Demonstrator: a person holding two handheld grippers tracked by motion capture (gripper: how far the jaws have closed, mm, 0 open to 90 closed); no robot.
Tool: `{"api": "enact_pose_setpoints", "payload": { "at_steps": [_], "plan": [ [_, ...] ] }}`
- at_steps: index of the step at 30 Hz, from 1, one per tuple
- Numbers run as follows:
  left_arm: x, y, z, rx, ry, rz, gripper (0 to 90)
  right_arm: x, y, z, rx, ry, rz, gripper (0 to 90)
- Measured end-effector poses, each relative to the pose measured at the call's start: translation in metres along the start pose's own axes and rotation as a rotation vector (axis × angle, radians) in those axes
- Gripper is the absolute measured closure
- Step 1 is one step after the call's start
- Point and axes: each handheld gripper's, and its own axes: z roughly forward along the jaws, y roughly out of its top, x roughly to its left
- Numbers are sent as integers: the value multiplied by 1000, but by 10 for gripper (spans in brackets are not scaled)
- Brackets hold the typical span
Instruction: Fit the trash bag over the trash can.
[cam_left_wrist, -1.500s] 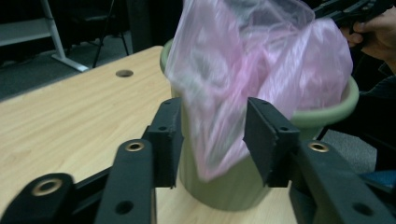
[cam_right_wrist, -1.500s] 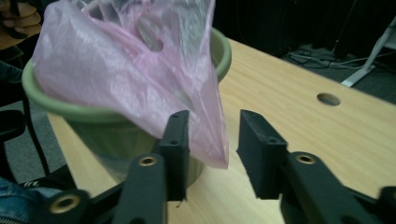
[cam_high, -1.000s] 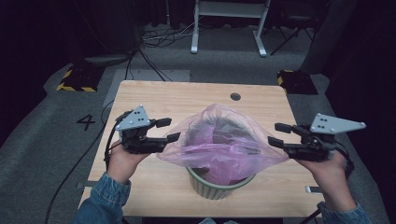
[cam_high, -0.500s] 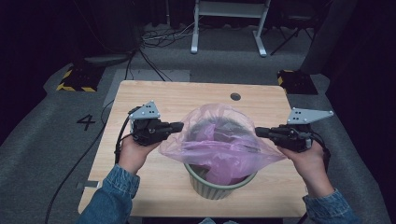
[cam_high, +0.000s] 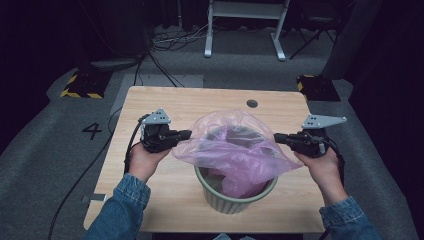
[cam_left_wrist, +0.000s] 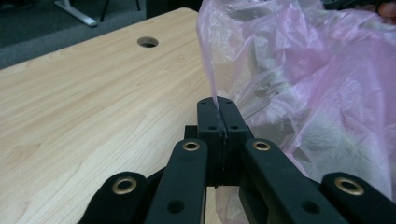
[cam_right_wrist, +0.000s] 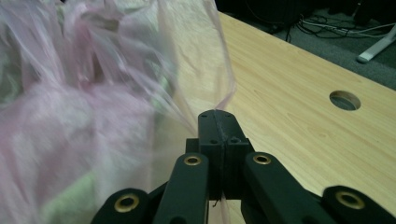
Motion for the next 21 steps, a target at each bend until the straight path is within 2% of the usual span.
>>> {"api": "enact_pose_setpoints", "payload": {
  "at_steps": [7,15,17,19,21],
  "plan": [
    [6,-19,9,42,-11,-34,897,-3,-20,15,51,23,27,899],
    [6,-45,10,61,-33,-52,897,3,-46,17,88,32,35,900],
    [7,-52,11,45,-52,-33,897,4,-53,18,94,35,40,900],
    [7,-59,13,48,-52,-24,897,4,-62,20,106,40,53,900],
    [9,-67,16,54,-56,-34,897,3,-72,22,118,38,64,900]
  ]
}}
